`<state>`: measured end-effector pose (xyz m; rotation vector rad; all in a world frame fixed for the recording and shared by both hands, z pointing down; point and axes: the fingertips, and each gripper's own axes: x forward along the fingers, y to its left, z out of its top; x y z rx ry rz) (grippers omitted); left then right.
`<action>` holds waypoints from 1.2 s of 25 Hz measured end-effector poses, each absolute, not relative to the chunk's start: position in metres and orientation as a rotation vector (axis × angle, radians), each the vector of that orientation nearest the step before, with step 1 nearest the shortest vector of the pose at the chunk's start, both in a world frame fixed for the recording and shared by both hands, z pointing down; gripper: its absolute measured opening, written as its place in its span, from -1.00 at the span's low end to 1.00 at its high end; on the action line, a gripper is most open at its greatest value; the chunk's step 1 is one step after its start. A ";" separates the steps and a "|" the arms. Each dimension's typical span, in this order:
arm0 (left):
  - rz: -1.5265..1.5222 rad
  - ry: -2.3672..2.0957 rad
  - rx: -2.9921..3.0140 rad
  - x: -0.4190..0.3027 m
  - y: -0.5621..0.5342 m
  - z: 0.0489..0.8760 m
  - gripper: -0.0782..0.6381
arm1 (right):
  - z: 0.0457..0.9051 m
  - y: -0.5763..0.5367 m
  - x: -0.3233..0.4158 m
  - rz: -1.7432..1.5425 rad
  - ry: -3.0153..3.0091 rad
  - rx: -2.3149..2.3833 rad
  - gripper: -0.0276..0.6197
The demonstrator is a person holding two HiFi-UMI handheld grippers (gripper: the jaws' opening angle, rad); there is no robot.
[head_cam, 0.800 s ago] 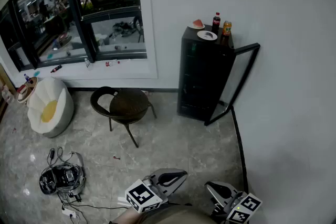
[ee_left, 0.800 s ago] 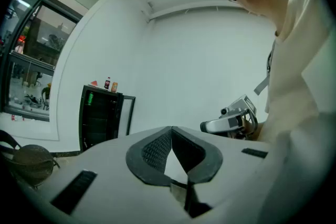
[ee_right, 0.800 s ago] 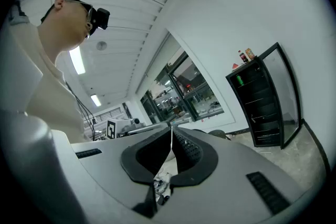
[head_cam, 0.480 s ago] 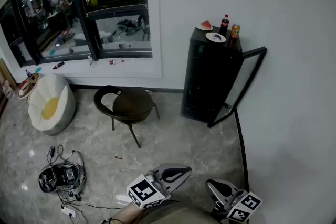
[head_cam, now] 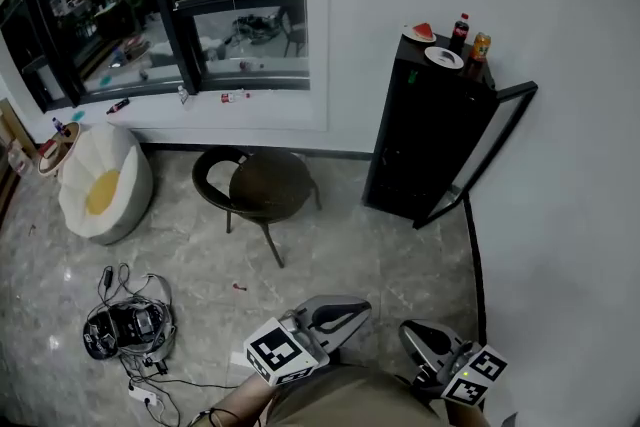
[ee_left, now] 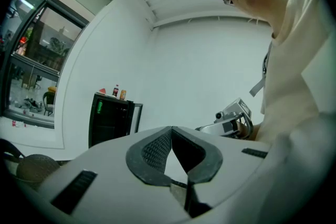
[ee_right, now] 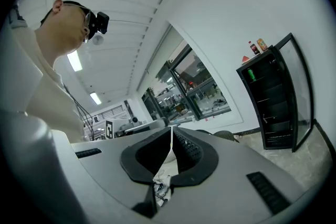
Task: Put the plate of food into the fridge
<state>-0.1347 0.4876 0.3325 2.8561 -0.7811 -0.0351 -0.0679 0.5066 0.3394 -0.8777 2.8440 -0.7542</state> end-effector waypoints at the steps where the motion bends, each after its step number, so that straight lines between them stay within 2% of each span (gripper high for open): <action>1: -0.042 -0.784 2.851 -0.140 0.485 0.333 -0.75 | 0.340 0.504 -0.074 -0.760 2.853 -0.870 -0.83; 15: -0.054 -0.741 2.844 -0.146 0.468 0.337 -0.75 | 0.344 0.488 -0.089 -0.792 2.880 -0.895 -0.83; 30: -0.027 -0.837 2.830 -0.070 0.413 0.322 -0.75 | 0.339 0.431 -0.015 -0.625 2.958 -0.904 -0.83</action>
